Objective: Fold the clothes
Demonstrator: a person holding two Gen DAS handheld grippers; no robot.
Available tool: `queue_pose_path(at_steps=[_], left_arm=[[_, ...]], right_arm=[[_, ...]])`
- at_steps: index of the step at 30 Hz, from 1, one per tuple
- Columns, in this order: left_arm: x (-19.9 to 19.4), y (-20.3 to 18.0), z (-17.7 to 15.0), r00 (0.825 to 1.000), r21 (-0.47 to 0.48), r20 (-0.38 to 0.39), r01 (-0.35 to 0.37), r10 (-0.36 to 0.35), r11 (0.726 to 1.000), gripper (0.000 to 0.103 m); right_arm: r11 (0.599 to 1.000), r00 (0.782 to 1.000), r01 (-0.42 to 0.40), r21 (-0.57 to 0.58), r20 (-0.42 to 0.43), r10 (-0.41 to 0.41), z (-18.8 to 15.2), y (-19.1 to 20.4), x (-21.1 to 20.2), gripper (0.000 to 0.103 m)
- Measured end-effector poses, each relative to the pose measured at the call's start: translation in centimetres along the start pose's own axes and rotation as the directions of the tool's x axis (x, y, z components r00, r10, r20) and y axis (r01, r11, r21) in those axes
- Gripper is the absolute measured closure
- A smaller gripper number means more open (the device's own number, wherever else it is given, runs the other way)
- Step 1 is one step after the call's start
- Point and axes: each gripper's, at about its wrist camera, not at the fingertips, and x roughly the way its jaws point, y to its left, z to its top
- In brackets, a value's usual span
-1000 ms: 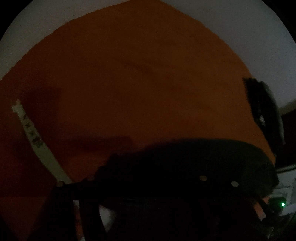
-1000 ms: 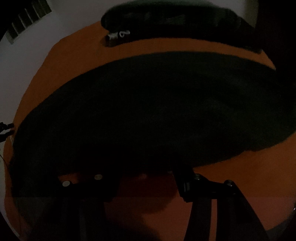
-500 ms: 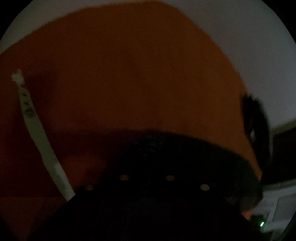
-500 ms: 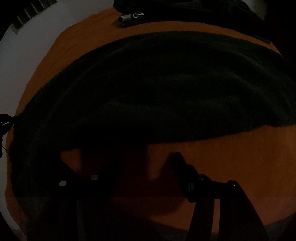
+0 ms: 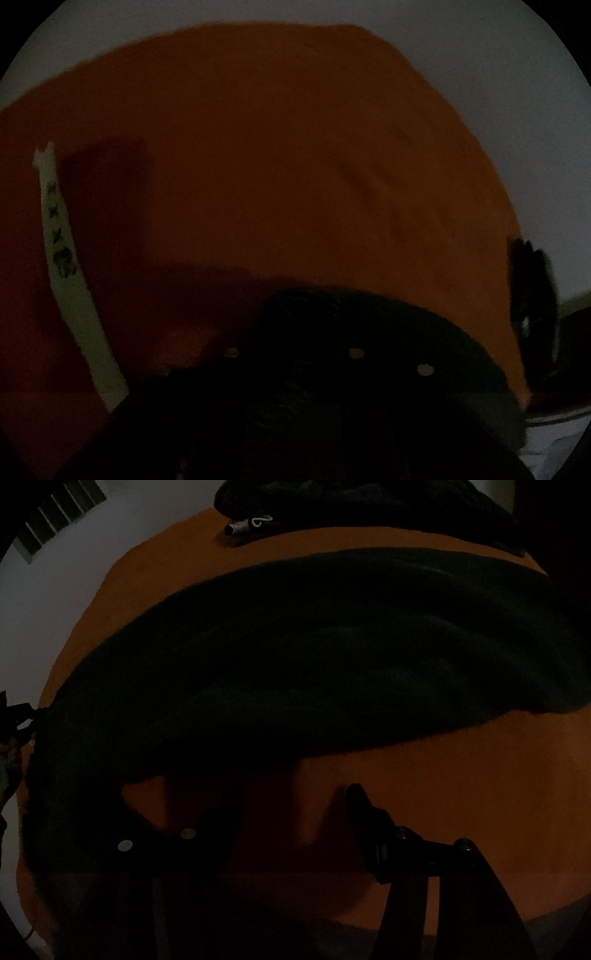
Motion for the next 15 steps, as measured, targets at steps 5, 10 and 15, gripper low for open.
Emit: queue_pose_path(at_steps=[5,10,15], left_arm=[[-6.2,-0.2,-1.1,0.998,0.009,-0.002,0.061,-0.060,0.998,0.071],[-11.7,1.9,-9.2,0.998,0.236,-0.009,0.063,-0.063,0.970,0.042],[-10.6,6.8,-15.4,0.995,0.262,-0.098,0.041,-0.015,0.964,0.042]], right_arm=[[0.998,0.999,-0.042,0.040,0.025,0.041,-2.1,-2.5,-3.1,0.047],[0.985,0.996,-0.091,0.147,0.019,0.089,-8.0,-5.4,-5.6,0.045],[0.975,0.998,-0.070,0.212,0.009,0.070,-13.6,-6.3,-7.8,0.045]])
